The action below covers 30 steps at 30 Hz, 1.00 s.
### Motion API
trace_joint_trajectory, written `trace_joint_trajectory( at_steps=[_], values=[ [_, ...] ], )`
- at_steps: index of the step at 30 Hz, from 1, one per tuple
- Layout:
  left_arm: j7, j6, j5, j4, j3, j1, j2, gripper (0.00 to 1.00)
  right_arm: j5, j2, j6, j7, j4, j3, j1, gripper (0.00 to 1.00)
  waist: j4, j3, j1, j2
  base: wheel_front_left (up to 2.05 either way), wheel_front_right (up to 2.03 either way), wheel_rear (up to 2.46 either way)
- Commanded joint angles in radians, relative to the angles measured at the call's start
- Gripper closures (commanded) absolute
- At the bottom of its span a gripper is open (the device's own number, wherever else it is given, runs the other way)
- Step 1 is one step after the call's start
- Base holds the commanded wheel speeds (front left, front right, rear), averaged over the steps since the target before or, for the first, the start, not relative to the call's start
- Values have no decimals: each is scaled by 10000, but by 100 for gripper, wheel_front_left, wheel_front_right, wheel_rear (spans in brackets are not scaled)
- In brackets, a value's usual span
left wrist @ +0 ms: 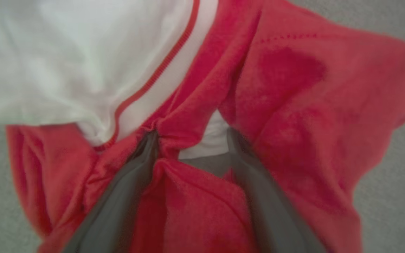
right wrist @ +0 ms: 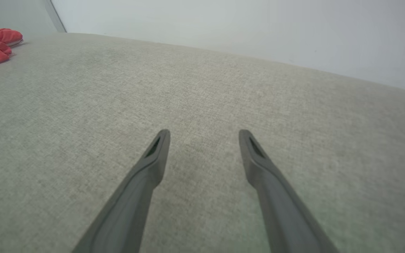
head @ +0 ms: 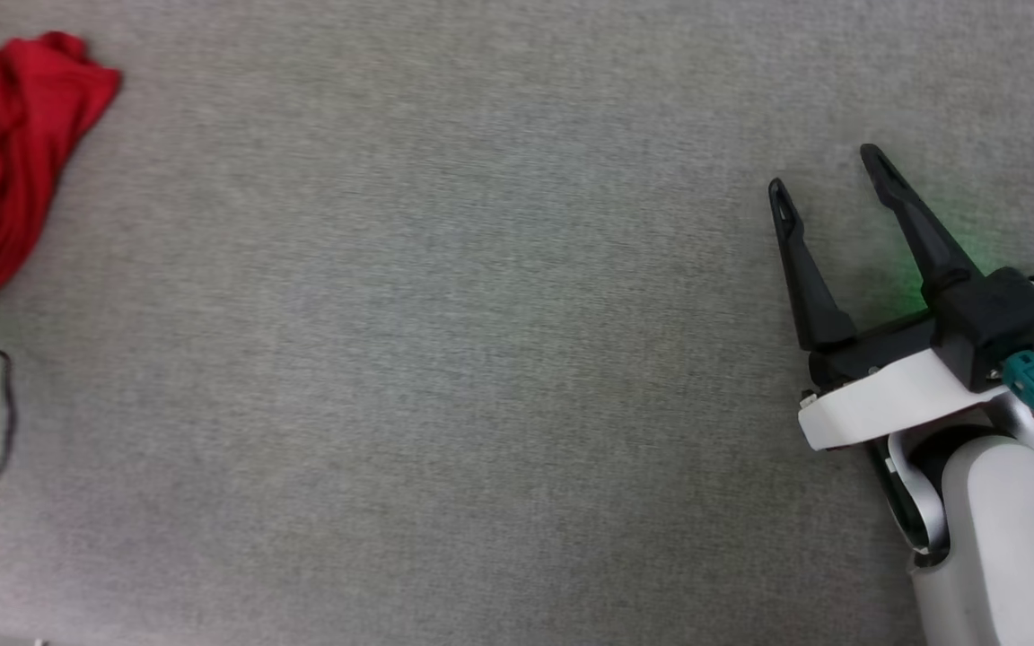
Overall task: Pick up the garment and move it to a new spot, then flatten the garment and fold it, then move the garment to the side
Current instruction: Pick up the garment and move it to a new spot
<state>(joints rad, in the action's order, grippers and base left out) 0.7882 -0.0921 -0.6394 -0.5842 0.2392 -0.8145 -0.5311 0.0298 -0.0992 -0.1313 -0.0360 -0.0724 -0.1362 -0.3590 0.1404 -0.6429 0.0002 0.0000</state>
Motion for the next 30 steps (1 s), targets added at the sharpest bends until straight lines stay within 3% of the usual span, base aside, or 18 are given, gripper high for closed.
trace_joint_trajectory(
  at_steps=[1,2,3,4,5,6,9,16,24,30],
  values=[
    [248,76,-103,-281,-6,140,61,0,-68,-32,10,-73,36,42,-133,0,-314,-298,-2,0,0,0,0],
    [383,136,-174,-459,2,196,149,0,-78,-34,10,-70,95,68,-118,0,-333,-306,-2,0,0,0,0],
    [520,199,-261,-646,25,234,229,9,-86,-27,10,-86,152,98,-100,0,-353,-307,-2,0,0,0,0],
    [675,247,-305,-801,6,265,289,56,-83,-26,10,-108,203,109,-79,0,-367,-290,-2,0,0,0,0],
    [796,258,-340,-925,-29,286,350,84,-93,-35,12,-115,254,127,-63,0,-375,-264,-2,0,0,0,0],
    [794,257,-368,-985,-42,290,399,100,-103,-31,12,-130,303,140,-50,0,-374,-222,-2,0,0,0,0],
    [275,186,-143,-909,-146,174,267,100,-132,12,12,-127,416,112,-11,0,-358,-28,-2,0,0,0,0],
    [-2185,294,1014,-837,-416,-261,-393,100,-198,170,10,-330,710,150,249,0,-239,1130,-2,0,0,0,0],
    [-5036,207,2149,-875,-1198,-586,-117,100,-313,359,12,-475,1189,441,869,0,-45,2990,-2,0,0,0,0],
    [-6787,61,2770,-789,-1990,-417,494,100,-472,468,12,-543,1343,764,1482,0,-195,4303,-2,0,0,0,0]
  ],
)
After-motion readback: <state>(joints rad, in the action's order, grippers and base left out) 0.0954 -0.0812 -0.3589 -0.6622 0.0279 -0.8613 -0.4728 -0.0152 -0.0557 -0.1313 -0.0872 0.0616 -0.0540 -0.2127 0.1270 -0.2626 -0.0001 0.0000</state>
